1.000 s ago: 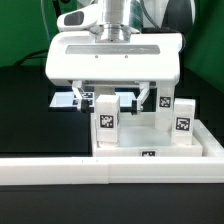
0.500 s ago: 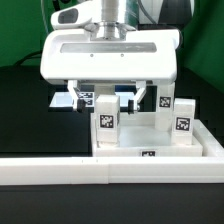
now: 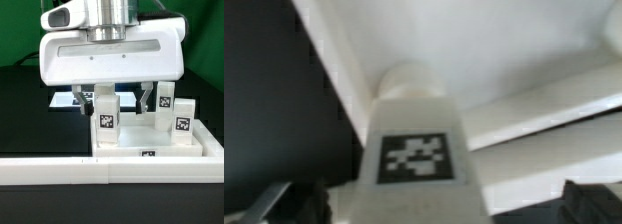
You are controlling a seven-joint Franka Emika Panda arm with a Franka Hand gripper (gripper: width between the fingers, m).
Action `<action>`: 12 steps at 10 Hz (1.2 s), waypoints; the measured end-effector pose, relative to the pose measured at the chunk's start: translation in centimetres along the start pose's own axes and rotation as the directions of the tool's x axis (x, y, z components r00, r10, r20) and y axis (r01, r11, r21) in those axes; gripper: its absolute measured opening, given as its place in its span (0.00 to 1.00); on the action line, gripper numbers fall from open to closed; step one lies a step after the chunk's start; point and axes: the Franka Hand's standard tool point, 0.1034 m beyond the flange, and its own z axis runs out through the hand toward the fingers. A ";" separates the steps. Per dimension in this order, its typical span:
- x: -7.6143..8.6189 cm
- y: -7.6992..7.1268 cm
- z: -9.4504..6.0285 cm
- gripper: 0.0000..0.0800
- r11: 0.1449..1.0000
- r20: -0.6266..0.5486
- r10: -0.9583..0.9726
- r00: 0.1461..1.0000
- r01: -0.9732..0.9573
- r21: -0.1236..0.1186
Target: Assemble square table
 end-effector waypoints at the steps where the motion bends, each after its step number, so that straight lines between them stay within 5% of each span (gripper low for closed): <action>1: 0.3 -0.3 -0.2 0.81 1.000 0.068 0.000 0.998 -0.001 0.007; 4: 0.4 -0.2 0.1 0.81 1.000 0.115 0.003 0.993 -0.004 0.008; 7: 0.4 -0.1 0.1 0.36 1.000 0.115 0.004 0.993 -0.005 0.007; 12: 0.2 0.2 0.3 0.36 0.997 0.060 0.073 0.996 -0.073 -0.004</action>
Offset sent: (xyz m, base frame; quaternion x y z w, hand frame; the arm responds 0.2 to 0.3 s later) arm 0.0000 0.0000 0.0000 0.0000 0.0000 0.0000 1.0000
